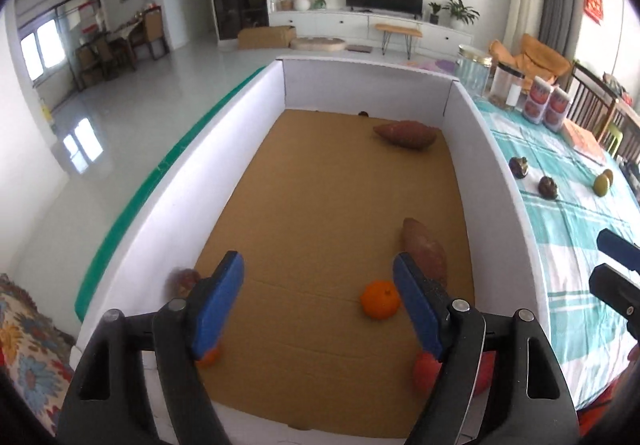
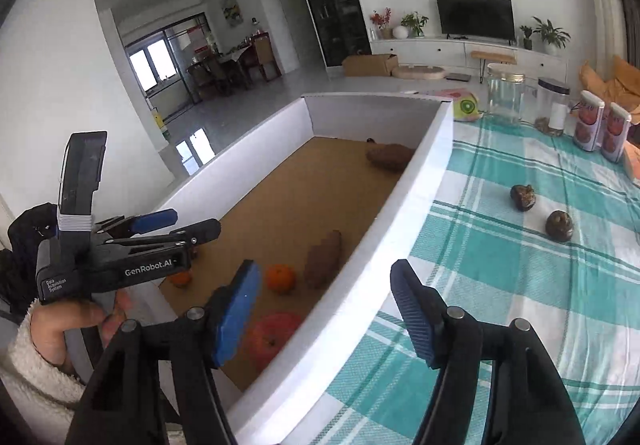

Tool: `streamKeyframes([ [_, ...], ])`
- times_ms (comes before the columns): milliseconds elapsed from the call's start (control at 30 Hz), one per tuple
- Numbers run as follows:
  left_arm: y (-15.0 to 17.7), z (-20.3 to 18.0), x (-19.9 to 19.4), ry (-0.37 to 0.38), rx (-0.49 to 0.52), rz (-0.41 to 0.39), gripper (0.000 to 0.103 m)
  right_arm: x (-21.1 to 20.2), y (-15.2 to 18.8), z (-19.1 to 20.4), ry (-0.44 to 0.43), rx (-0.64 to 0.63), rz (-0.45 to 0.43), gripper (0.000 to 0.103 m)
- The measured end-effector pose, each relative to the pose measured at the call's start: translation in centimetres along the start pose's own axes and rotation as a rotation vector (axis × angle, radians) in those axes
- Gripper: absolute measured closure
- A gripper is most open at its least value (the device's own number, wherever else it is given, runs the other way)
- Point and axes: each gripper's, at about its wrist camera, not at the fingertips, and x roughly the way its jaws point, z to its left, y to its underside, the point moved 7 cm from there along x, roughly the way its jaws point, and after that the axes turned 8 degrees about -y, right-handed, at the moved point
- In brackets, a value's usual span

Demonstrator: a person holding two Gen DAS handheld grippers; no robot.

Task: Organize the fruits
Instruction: 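Open both tools and bring them back over the tablecloth, then close the left tool around another mangosteen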

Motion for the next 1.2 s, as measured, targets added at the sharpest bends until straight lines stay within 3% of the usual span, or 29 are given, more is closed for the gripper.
streamKeyframes([
  [233,-1.0,-2.6,-1.9,-0.017,0.082,-0.039,0.024,-4.2,4.4,-10.5,0.209,0.126,-0.004,0.030],
  [333,-1.5,-4.2,-3.9,0.024,0.097,-0.064,0.024,-5.2,6.9,-15.6,0.312,0.189,-0.008,0.030],
  [400,-1.6,-6.0,-6.1,0.114,0.095,-0.083,0.024,-6.2,9.0,-19.1,0.382,0.259,-0.022,0.030],
  [467,-1.4,-9.1,-8.3,0.259,0.111,-0.078,0.020,-7.6,11.0,-21.5,0.422,0.346,-0.056,0.030],
  [533,-0.7,-13.4,-10.0,0.396,0.157,-0.047,0.016,-9.2,11.8,-23.6,0.396,0.476,-0.121,0.030],
  [600,0.9,-18.3,-10.4,0.522,0.214,0.019,0.016,-11.1,11.6,-24.5,0.393,0.518,-0.215,0.029],
  [700,3.4,-25.6,-7.9,0.635,0.232,0.143,0.016,-12.4,12.1,-25.3,0.394,0.584,-0.269,0.024],
  [800,4.0,-31.3,-3.0,0.571,0.192,0.165,0.016,-13.2,12.6,-26.1,0.382,0.642,-0.305,0.024],
  [867,2.8,-33.1,0.7,0.462,0.177,0.141,0.017,-13.9,12.6,-26.1,0.373,0.652,-0.332,0.024],
  [1000,-0.7,-35.9,6.5,0.351,0.131,0.128,0.017,-13.7,12.3,-26.0,0.347,0.647,-0.345,0.024],
  [1100,-2.4,-37.1,9.3,0.268,0.144,0.111,0.017,-13.2,12.2,-26.2,0.326,0.650,-0.336,0.024],
  [1200,-3.4,-38.1,10.0,0.248,0.167,0.089,0.018,-12.9,12.2,-26.3,0.308,0.662,-0.332,0.024],
])
